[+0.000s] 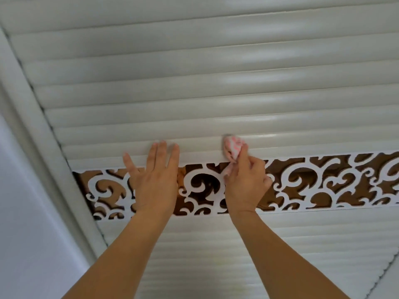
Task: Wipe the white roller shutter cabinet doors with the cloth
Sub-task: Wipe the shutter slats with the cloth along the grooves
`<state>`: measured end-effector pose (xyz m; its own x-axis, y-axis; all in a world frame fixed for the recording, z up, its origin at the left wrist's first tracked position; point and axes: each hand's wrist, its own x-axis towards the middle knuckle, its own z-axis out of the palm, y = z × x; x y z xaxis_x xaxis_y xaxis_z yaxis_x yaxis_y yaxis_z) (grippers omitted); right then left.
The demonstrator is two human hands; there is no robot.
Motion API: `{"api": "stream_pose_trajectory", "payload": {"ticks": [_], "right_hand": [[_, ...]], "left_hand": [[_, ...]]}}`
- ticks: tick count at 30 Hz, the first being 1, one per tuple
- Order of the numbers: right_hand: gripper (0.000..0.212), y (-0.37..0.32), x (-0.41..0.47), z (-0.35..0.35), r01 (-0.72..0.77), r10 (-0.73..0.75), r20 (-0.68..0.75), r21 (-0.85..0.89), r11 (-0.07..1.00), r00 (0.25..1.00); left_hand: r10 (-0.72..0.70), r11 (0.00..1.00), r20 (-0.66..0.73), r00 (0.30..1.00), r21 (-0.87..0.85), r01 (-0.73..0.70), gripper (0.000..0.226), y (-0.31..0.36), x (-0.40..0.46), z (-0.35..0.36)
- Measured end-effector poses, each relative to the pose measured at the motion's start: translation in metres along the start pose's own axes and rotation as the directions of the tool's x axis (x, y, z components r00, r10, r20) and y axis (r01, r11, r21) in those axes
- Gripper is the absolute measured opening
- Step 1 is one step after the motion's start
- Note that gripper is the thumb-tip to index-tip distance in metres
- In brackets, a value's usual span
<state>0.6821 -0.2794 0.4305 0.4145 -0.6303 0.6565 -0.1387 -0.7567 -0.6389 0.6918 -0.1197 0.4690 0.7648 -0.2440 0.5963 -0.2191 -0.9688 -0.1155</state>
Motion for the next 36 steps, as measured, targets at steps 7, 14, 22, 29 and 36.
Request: {"api": "stream_pose_trajectory", "payload": {"ticks": [7, 14, 22, 29, 36], "right_hand": [[0.034, -0.059, -0.033, 0.037, 0.029, -0.042, 0.142, 0.094, 0.995, 0.989], [0.076, -0.119, -0.075, 0.076, 0.486, -0.474, 0.127, -0.086, 0.870, 0.871], [0.053, -0.180, -0.099, 0.115, 0.714, -0.689, 0.189, -0.202, 0.670, 0.700], [0.059, -0.225, -0.119, 0.123, 0.841, -0.759, 0.370, -0.157, 0.517, 0.536], [0.061, -0.218, -0.127, 0.136, 0.889, -0.776, 0.436, -0.192, 0.416, 0.456]], "left_hand": [[-0.165, 0.986, 0.078, 0.983, 0.008, 0.164, 0.075, -0.066, -0.024, 0.009], [-0.288, 0.957, 0.189, 0.939, 0.022, 0.289, 0.074, -0.106, -0.047, 0.033], [-0.355, 0.928, 0.290, 0.889, -0.005, 0.372, 0.068, -0.131, -0.079, 0.066], [-0.385, 0.912, 0.326, 0.863, -0.005, 0.409, 0.066, -0.144, -0.093, 0.081], [-0.380, 0.909, 0.372, 0.847, -0.018, 0.416, 0.070, -0.148, -0.104, 0.102]]}}
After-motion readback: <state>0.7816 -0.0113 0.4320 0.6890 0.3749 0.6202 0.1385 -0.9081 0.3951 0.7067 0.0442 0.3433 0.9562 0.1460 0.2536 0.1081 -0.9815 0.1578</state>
